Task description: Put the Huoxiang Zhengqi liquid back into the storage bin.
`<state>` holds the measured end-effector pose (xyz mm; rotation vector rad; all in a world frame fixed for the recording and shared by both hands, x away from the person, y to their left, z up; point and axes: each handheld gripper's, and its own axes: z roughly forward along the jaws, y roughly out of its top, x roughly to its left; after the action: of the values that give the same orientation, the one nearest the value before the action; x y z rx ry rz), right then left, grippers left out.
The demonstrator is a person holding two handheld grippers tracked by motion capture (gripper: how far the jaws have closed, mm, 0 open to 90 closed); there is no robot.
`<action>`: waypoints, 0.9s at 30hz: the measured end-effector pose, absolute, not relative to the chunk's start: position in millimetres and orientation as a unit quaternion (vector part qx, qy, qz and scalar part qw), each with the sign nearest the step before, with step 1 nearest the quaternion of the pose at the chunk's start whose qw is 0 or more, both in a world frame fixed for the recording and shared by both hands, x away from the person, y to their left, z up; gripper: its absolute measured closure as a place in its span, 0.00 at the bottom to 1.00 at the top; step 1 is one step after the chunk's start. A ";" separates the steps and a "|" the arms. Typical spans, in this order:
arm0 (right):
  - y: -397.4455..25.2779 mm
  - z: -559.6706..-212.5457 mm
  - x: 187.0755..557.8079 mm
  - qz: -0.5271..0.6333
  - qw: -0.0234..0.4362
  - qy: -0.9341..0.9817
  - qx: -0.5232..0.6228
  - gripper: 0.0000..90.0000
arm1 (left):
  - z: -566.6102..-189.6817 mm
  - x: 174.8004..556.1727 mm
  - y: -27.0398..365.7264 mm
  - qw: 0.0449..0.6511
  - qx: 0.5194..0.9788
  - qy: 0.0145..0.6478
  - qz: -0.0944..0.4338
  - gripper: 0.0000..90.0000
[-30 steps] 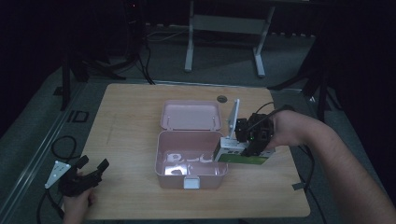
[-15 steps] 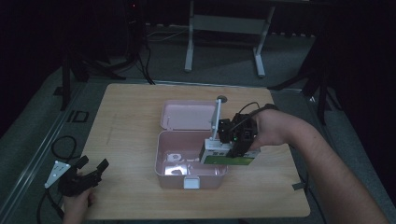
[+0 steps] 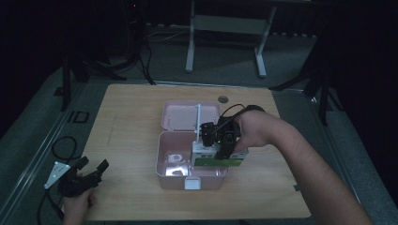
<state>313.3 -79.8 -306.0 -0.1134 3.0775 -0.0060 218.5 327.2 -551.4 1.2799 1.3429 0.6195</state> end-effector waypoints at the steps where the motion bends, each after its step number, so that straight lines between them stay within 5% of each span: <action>1: -77.9 -306.3 313.2 -0.002 0.031 0.999 -0.038 0.69 | -551.4 218.4 327.3 0.559 0.542 0.570 0.263 0.07; 27: -50.2 -330.5 313.5 -0.002 0.028 0.998 -0.061 0.69 | -551.6 218.3 326.9 0.561 0.543 0.568 0.261 0.07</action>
<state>313.5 -50.2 -330.5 -0.1872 3.0795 -0.0049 218.3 326.9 -551.6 1.2797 1.3378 0.6150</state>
